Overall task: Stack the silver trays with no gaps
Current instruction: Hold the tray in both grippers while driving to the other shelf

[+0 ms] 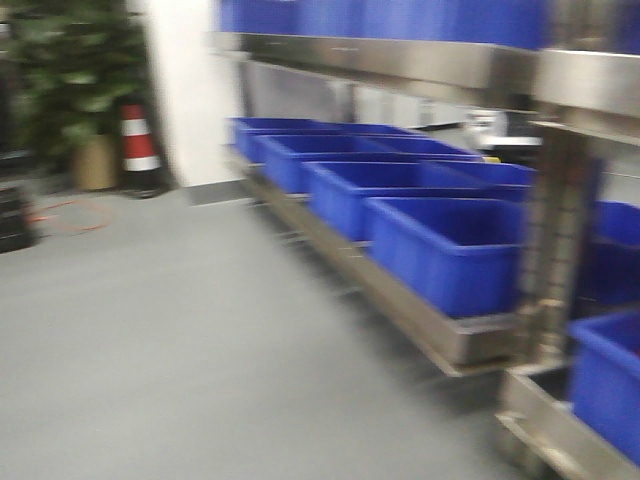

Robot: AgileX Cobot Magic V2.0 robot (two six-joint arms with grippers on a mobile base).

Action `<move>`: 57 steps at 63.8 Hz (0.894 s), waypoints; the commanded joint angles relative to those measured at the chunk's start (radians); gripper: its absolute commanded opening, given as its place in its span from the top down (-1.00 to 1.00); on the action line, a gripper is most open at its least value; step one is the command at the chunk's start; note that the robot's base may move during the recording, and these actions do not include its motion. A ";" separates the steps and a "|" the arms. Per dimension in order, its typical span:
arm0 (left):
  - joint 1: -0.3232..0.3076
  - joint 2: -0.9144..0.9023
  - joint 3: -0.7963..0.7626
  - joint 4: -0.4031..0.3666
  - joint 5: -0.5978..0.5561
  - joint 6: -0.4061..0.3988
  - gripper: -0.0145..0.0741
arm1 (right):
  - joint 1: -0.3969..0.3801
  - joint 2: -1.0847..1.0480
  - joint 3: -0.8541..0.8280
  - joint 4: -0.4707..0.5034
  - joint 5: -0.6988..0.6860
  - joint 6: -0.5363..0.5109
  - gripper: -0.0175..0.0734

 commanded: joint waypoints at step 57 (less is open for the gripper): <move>-0.005 -0.014 -0.004 0.027 -0.028 0.013 0.72 | -0.002 -0.016 -0.007 -0.016 -0.044 -0.020 0.79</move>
